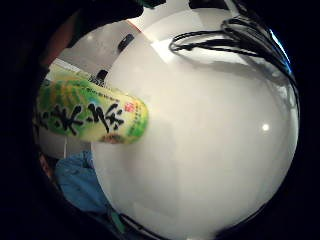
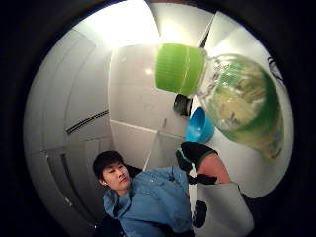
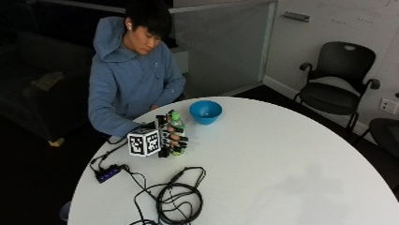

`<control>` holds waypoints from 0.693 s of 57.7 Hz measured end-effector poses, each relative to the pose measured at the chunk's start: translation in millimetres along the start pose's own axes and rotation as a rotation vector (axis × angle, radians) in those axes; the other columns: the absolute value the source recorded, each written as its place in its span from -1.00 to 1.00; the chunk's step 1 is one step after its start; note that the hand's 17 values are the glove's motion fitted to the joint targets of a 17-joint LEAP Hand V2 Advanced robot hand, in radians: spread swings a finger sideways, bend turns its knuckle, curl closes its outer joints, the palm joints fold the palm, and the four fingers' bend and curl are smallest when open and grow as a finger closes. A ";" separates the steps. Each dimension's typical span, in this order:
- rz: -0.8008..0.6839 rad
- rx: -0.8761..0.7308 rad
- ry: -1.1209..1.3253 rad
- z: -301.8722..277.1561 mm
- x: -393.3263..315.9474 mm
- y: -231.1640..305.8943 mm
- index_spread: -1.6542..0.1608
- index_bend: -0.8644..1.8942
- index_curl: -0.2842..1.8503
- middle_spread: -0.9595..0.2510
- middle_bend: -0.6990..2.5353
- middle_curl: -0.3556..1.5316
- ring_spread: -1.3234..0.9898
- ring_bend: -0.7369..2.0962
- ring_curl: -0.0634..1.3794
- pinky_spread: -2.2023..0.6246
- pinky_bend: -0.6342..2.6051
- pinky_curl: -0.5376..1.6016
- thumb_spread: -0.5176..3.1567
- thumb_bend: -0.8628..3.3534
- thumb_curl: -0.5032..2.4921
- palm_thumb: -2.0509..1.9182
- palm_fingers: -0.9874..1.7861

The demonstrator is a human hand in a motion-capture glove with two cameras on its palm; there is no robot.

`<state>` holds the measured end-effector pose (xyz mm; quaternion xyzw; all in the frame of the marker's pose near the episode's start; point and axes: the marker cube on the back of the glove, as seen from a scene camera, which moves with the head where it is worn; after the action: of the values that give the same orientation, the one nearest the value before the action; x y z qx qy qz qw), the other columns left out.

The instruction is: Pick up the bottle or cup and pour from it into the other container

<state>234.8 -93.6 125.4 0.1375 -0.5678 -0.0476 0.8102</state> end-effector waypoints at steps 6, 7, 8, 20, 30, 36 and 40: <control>-0.034 0.041 -0.110 18.0 1.3 -6.1 0.50 -0.26 -0.54 0.79 -0.40 -0.25 0.32 -0.05 -0.50 0.76 -0.19 -0.25 -0.26 -0.60 -0.41 0.38 -0.06; -0.038 0.050 -0.128 20.1 0.9 -6.8 0.51 -0.24 -0.54 0.79 -0.39 -0.25 0.31 -0.06 -0.51 0.76 -0.20 -0.25 -0.27 -0.60 -0.41 0.38 -0.01; -0.042 0.061 -0.144 22.0 0.1 -7.7 0.53 -0.23 -0.53 0.78 -0.39 -0.25 0.31 -0.07 -0.52 0.75 -0.21 -0.26 -0.27 -0.60 -0.41 0.39 0.02; -0.040 0.146 -0.122 40.4 -11.7 -18.9 0.68 -0.26 -0.44 0.66 -0.32 -0.19 0.11 -0.09 -0.47 0.61 -0.28 -0.26 -0.33 -0.57 -0.34 0.52 0.47; -0.026 0.122 0.015 55.2 -24.0 -26.1 0.71 -0.27 -0.42 0.58 -0.33 -0.15 0.04 -0.12 -0.41 0.51 -0.28 -0.22 -0.48 -0.60 -0.28 0.56 0.50; -0.014 0.053 0.137 63.9 -39.8 -28.1 0.70 -0.27 -0.41 0.56 -0.34 -0.14 0.03 -0.13 -0.38 0.49 -0.27 -0.20 -0.53 -0.60 -0.26 0.56 0.52; -0.021 -0.007 0.245 65.2 -53.5 -32.6 0.70 -0.27 -0.41 0.56 -0.34 -0.13 0.03 -0.13 -0.37 0.48 -0.28 -0.19 -0.55 -0.61 -0.25 0.56 0.52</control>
<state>157.8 -123.4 88.5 0.1455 -0.4630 -0.0407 0.8734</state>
